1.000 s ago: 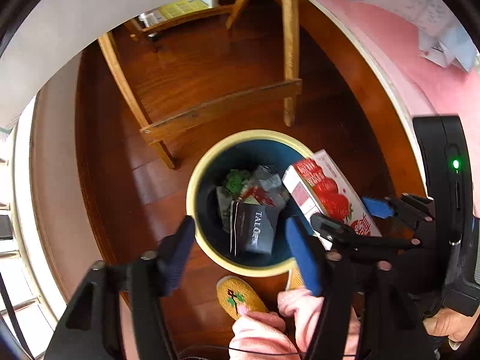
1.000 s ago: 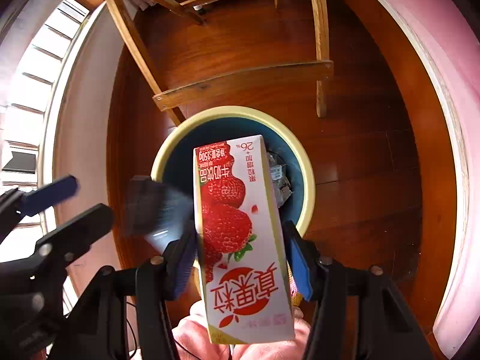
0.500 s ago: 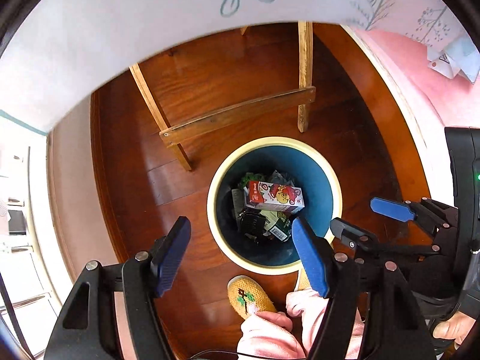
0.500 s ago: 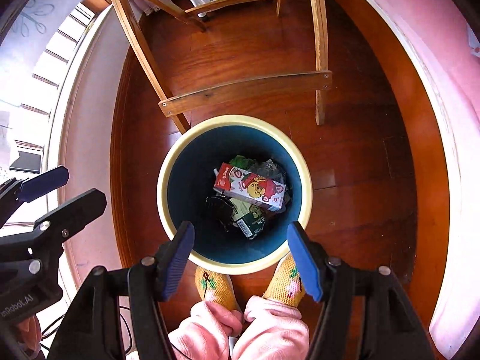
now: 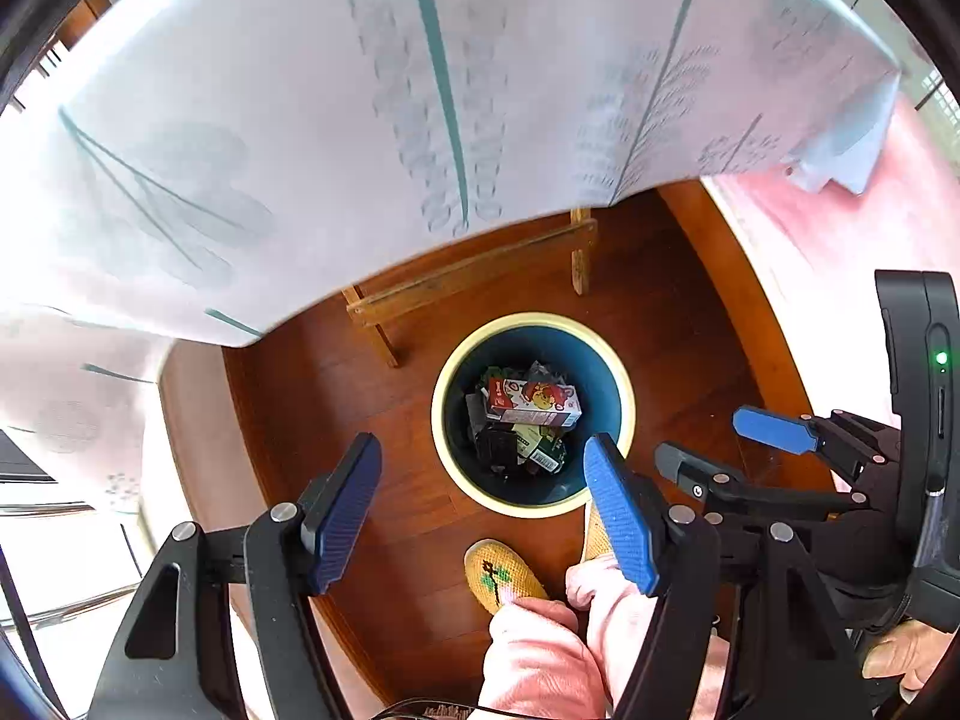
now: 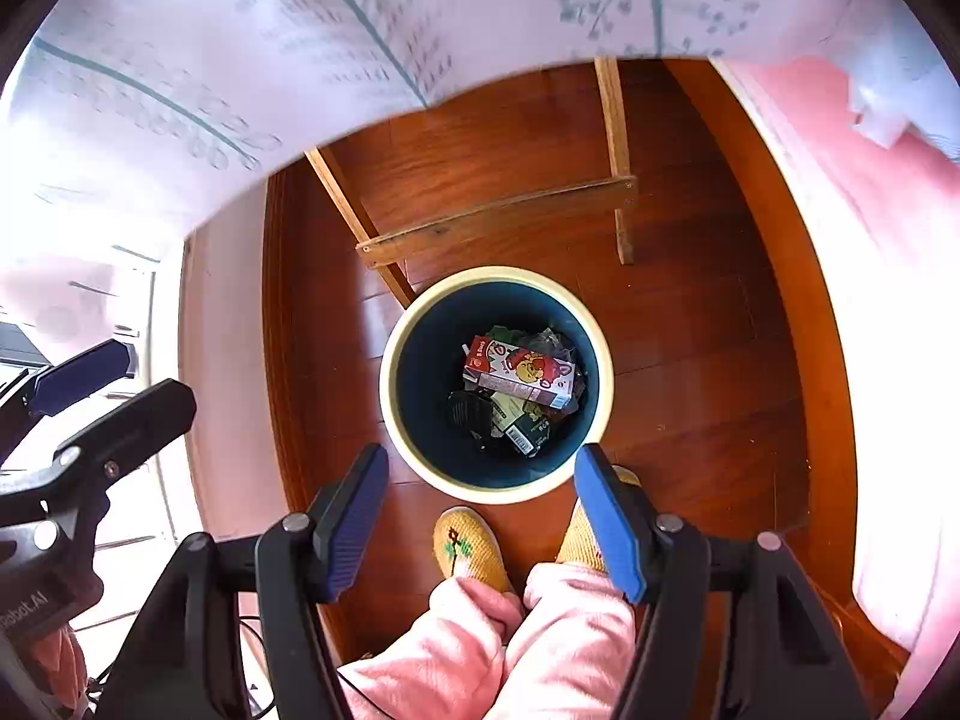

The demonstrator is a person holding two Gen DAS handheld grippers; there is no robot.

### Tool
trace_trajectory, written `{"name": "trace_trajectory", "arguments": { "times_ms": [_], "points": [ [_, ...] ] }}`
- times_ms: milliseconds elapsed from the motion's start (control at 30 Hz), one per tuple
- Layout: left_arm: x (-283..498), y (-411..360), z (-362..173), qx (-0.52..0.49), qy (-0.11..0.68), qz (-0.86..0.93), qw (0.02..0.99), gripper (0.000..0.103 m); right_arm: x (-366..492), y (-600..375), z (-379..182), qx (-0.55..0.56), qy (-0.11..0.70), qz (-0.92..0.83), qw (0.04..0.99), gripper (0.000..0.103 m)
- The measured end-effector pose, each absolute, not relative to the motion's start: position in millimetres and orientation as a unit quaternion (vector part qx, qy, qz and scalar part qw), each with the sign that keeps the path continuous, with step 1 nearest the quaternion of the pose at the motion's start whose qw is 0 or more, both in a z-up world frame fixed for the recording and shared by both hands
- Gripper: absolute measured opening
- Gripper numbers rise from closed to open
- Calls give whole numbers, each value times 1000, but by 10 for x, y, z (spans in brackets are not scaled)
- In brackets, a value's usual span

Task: Collect trash
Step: 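Raise both open tools back over the table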

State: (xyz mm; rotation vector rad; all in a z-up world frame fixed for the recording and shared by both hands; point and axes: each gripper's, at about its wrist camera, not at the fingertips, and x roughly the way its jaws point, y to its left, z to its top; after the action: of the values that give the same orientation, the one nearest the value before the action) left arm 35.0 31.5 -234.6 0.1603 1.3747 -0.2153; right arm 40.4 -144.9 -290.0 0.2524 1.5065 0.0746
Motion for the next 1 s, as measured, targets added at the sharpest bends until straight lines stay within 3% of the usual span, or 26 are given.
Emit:
{"name": "trace_trajectory", "arguments": {
  "times_ms": [433,1000],
  "points": [
    [392,497,-938,94,573,-98,808,68,296,-1471,-1588,116,647,30,753,65],
    [462,688,86,98,479,-104,866,68,544,-1300,-483,75,555,41,828,65]
  ]
}}
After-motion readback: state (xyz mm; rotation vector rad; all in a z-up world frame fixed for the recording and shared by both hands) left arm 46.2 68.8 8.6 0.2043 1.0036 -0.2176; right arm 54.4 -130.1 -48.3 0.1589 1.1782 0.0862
